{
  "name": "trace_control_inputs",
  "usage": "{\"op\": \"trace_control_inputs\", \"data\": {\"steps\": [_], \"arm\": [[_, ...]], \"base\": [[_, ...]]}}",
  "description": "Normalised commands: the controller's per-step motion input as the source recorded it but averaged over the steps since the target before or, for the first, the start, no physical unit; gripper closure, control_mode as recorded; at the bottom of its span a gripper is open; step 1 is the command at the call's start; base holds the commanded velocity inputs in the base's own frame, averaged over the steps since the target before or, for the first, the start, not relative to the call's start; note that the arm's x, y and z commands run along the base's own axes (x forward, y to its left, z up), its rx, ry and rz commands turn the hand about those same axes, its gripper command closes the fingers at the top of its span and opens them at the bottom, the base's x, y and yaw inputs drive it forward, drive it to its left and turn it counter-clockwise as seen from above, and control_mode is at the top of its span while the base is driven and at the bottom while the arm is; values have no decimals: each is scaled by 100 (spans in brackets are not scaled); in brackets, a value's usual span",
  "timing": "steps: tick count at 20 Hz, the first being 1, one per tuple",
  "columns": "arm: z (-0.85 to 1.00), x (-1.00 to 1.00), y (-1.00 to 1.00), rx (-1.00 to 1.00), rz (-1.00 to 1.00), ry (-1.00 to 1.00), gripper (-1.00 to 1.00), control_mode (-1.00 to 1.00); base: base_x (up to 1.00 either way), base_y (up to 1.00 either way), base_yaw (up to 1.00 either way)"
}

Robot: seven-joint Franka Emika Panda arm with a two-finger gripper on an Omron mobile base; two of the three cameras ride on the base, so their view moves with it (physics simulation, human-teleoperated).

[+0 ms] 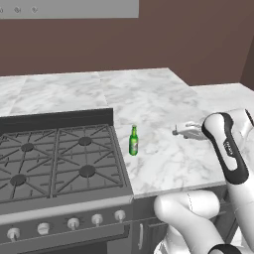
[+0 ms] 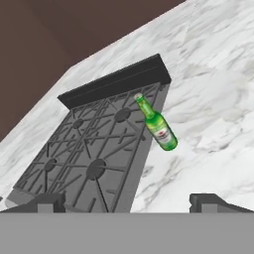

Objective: Pick the beer from the counter and place it in the open cabinet.

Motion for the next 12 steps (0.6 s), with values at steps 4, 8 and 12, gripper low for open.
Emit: {"op": "trace_control_inputs", "data": {"steps": [4,8,12], "arm": [[-9,0,-8,0,0,-2,-100,-100],[-19,0,-1,0,4,-6,-100,-100],[-15,0,0,-3,10,-10,-100,-100]], "base": [[0,0,0],[0,0,0],[0,0,0]]}}
